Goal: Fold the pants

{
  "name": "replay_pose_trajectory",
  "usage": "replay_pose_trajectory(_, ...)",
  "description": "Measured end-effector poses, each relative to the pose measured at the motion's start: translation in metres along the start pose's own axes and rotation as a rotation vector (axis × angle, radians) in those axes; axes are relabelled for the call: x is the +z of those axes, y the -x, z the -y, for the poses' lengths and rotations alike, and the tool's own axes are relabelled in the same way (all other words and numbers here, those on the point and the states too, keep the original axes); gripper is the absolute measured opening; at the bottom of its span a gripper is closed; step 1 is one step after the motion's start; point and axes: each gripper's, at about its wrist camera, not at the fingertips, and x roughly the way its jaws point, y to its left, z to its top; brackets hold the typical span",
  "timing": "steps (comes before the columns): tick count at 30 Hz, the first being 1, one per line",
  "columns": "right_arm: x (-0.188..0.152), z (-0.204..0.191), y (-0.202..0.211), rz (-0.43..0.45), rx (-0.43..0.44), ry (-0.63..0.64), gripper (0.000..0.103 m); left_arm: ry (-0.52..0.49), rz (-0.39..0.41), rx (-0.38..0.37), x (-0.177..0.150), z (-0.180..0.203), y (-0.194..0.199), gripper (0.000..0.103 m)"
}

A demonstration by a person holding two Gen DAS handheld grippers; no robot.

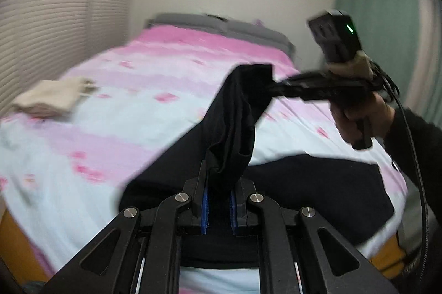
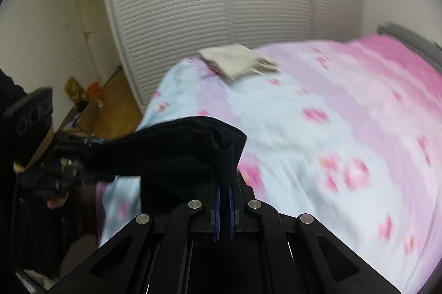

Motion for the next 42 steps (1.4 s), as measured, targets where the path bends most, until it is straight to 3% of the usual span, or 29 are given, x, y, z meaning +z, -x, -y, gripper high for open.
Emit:
replay_pose_trajectory(6, -0.106, 0.056, 0.044, -0.023, -0.045, -0.169, 0.005, -0.12, -0.117, -0.119, -0.036, 0.103, -0.073, 0.013)
replay_pose_trajectory(12, -0.199, 0.093, 0.044, -0.037, -0.092, -0.329, 0.011, -0.186, -0.268, -0.188, -0.078, 0.171, -0.13, 0.014)
replay_pose_trajectory(14, -0.22, 0.097, 0.039, -0.061, -0.104, -0.378, 0.02, -0.199, -0.317, -0.208, -0.089, 0.188, -0.142, 0.014)
replay_pose_trajectory(18, -0.248, 0.105, 0.043, -0.068, -0.127, -0.487, 0.025, -0.231, -0.35, -0.23, -0.105, 0.211, -0.149, 0.018)
replay_pose_trajectory(21, -0.258, 0.1, 0.06, -0.051, -0.175, -0.548, 0.029, -0.23, -0.344, -0.264, -0.104, 0.215, -0.14, 0.029)
replay_pose_trajectory(23, -0.262, 0.096, 0.072, -0.055, -0.236, -0.593, 0.047, -0.238, -0.345, -0.276, -0.099, 0.214, -0.134, 0.034)
replay_pose_trajectory(25, -0.265, 0.088, 0.086, -0.049, -0.315, -0.659, 0.054, -0.24, -0.348, -0.277, -0.091, 0.206, -0.124, 0.047)
replay_pose_trajectory(30, -0.282, 0.06, 0.125, 0.034, -0.433, -0.938, 0.06, -0.218, -0.383, -0.303, -0.07, 0.178, -0.108, 0.058)
replay_pose_trajectory(33, -0.288, 0.026, 0.138, 0.138, -0.456, -1.06, 0.061, -0.234, -0.397, -0.332, -0.062, 0.166, -0.096, 0.06)
replay_pose_trajectory(35, -0.29, 0.005, 0.136, 0.183, -0.45, -1.105, 0.067, -0.259, -0.39, -0.353, -0.057, 0.158, -0.087, 0.063)
replay_pose_trajectory(39, -0.297, -0.021, 0.109, 0.169, -0.465, -1.154, 0.067, -0.315, -0.353, -0.339, -0.046, 0.133, -0.082, 0.068)
replay_pose_trajectory(42, -0.307, -0.015, 0.082, 0.171, -0.425, -1.231, 0.067, -0.32, -0.396, -0.326, -0.041, 0.118, -0.098, 0.068)
